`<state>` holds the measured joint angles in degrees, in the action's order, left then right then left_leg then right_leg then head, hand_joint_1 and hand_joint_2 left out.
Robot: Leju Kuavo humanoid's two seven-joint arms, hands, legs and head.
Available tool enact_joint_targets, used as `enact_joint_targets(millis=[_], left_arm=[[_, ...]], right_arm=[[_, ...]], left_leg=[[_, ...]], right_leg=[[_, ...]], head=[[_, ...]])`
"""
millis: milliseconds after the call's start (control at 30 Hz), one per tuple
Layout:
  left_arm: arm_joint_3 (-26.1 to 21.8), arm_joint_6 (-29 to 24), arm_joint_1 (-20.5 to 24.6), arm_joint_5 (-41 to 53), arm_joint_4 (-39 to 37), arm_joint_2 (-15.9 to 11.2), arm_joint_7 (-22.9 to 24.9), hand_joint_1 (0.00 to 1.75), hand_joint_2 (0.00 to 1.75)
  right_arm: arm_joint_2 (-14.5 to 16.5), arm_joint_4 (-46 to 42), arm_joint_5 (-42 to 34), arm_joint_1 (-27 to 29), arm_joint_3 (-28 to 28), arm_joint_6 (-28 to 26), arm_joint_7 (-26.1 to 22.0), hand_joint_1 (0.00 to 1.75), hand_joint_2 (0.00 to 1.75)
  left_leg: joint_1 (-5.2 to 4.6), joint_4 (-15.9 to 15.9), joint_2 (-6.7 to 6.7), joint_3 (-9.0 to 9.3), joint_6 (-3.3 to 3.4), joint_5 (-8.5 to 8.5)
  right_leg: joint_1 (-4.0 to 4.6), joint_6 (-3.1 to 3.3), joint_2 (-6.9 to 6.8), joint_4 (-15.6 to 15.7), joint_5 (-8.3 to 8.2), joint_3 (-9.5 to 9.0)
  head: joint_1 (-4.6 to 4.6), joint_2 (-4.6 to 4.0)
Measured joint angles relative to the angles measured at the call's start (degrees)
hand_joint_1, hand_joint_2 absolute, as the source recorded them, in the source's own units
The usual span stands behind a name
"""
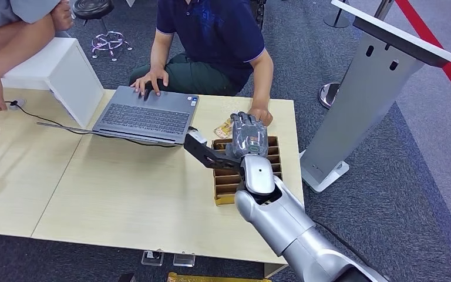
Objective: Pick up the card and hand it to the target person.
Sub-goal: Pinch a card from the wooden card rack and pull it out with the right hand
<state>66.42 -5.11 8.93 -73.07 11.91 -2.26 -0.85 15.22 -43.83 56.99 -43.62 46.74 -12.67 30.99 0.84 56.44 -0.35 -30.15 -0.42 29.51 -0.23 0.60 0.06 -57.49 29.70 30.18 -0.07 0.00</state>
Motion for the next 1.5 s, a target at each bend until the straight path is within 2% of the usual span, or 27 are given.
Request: enact_joint_targets(millis=[133,700,1067,1200,1400,1500], left_arm=[[0.01,-0.04,-0.12,-0.14,0.0,0.01,0.13,0.0,1.75],[0.03,-0.04,-0.52,-0.24,0.0,0.01,0.26,0.0,1.75],[0.03,-0.37,-0.56,-0.31,0.0,0.03,0.38,0.0,1.75],[0.03,-0.37,-0.59,-0.34,0.0,0.12,0.44,0.0,1.75],[0.05,-0.43,-0.61,-0.56,0.0,0.42,0.44,0.0,1.75],[0.05,-0.44,-0.66,-0.71,0.0,0.45,0.44,0.0,1.75]], right_arm=[[0.3,1.3,0.1,-0.21,0.22,-0.58,0.5,0.93,1.75],[0.07,2.52,-0.22,-0.07,0.32,-0.8,2.0,0.72,1.75],[0.04,2.69,-0.36,0.29,0.32,-0.69,3.29,0.82,1.75],[0.11,2.73,-0.98,0.59,0.32,-0.55,3.61,0.75,1.75],[0.54,3.08,-1.49,0.95,0.34,-0.36,3.44,0.51,1.75],[0.72,3.33,-1.9,1.08,0.38,-0.21,3.26,0.5,1.75]], left_leg=[[0.0,0.0,0.0,0.01,0.0,0.0],[0.0,0.0,0.01,0.02,0.0,0.0],[0.0,0.0,0.01,0.02,0.0,0.0],[0.0,0.0,0.01,0.01,0.0,0.0],[0.0,0.0,0.01,0.01,0.0,0.0],[0.0,0.0,0.01,0.01,0.0,0.0]], right_leg=[[0.0,0.0,0.0,0.0,0.0,0.0],[0.0,0.0,0.02,0.0,0.0,0.02],[0.0,0.0,0.03,0.0,0.0,0.03],[0.0,0.0,0.03,0.0,0.0,0.02],[0.0,0.0,0.03,0.0,0.0,0.03],[0.0,0.0,0.03,0.0,0.0,0.03]], head=[[0.02,0.0],[0.02,-0.01],[-0.01,-0.02],[0.0,0.0],[0.01,-0.01],[-0.02,-0.01]])
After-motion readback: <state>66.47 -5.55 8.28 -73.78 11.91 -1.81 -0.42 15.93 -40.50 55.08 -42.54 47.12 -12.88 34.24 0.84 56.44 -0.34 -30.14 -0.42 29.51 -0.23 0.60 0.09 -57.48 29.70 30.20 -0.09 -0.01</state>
